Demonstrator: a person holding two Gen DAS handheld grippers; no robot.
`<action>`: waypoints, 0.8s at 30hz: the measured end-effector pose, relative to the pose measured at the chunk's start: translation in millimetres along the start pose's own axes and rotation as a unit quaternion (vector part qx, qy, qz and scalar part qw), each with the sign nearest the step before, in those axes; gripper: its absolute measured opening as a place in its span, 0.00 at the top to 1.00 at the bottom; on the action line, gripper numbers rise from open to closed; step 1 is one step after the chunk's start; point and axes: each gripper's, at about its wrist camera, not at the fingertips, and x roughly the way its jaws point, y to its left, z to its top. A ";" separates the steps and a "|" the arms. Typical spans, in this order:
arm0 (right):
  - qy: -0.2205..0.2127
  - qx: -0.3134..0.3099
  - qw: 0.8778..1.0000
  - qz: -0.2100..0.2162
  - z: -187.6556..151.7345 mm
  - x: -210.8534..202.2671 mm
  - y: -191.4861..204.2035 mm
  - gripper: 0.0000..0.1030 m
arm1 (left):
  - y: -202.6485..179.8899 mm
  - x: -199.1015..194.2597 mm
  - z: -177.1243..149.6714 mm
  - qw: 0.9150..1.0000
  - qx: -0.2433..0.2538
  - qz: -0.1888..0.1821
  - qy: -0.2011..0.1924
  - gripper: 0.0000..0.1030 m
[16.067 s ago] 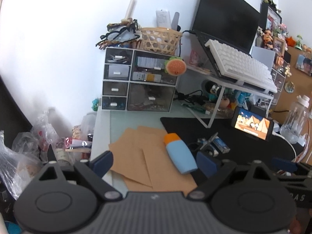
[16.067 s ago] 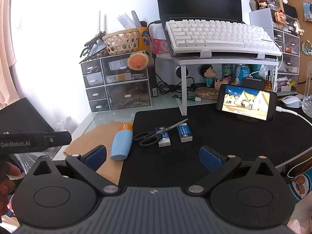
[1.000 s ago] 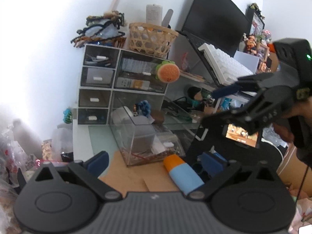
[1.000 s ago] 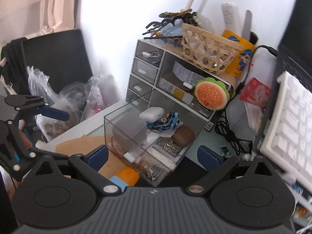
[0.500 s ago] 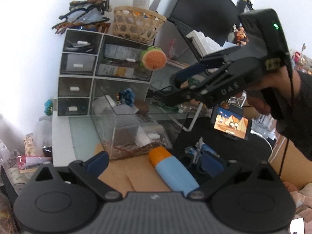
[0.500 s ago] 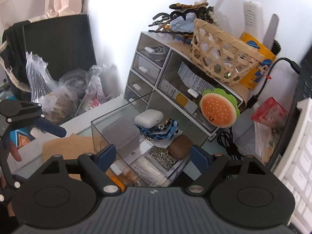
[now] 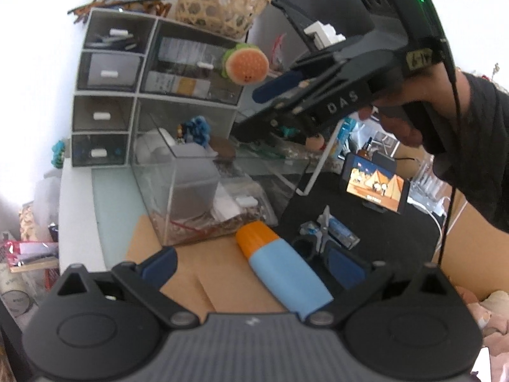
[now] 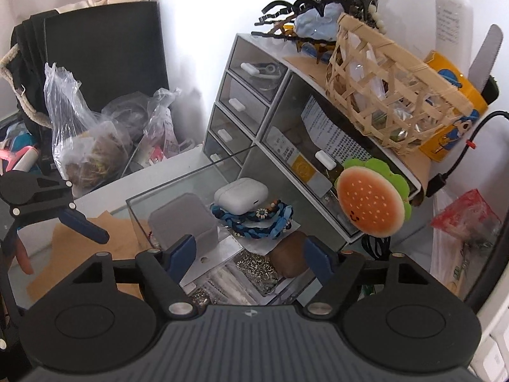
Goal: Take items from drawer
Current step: 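Move the right tool over the open drawer toward the white earbud case, then lower the right gripper into the drawer beside the grey box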
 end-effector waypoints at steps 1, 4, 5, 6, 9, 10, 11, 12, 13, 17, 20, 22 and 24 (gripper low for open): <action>0.002 -0.002 1.000 0.002 0.4 2.1 -0.7 0.26 | 1.2 1.6 -0.1 1.000 -0.002 -0.002 0.002 0.00; 0.008 -0.007 1.000 0.009 1.7 8.5 -2.7 0.30 | 6.1 5.6 -0.1 1.000 -0.009 -0.003 0.005 0.00; 0.009 -0.009 1.000 0.011 2.1 10.6 -3.4 0.30 | 7.7 6.6 -0.2 1.000 -0.011 -0.002 0.005 0.00; 0.011 -0.011 1.000 0.013 2.5 12.8 -4.0 0.31 | 9.4 7.5 -0.3 1.000 -0.013 -0.002 0.006 0.00; 0.017 -0.016 1.000 0.020 3.7 19.1 -6.1 0.33 | 13.2 10.0 -0.4 1.000 -0.019 -0.004 0.009 0.00; 0.019 -0.018 0.999 0.022 4.1 21.3 -6.7 0.33 | 14.0 10.8 -0.4 1.000 -0.021 -0.005 0.009 0.00; 0.021 -0.020 0.999 0.025 4.5 23.4 -7.4 0.34 | 14.6 12.0 -0.5 1.000 -0.021 -0.006 0.010 0.00; 0.023 -0.022 0.999 0.027 5.0 25.5 -8.1 0.34 | 15.0 13.5 -0.5 1.000 -0.021 -0.006 0.011 0.00; 0.025 -0.024 0.999 0.029 5.4 27.6 -8.8 0.34 | 15.2 15.0 -0.7 1.000 -0.021 -0.005 0.013 0.00; 0.032 -0.031 0.998 0.038 7.0 36.1 -11.5 0.34 | 16.2 19.8 -1.1 1.000 -0.022 -0.008 0.015 0.00; 0.038 -0.036 0.998 0.045 8.3 42.5 -13.5 0.34 | 17.1 21.2 -0.5 1.000 -0.023 -0.013 0.014 0.00; 0.042 -0.040 0.997 0.049 9.1 46.8 -14.8 0.35 | 18.1 21.7 0.2 0.999 -0.024 -0.016 0.014 0.00; 0.043 -0.040 0.997 0.055 9.4 49.5 -16.2 0.37 | 19.2 22.3 0.6 0.999 -0.026 -0.020 0.012 0.00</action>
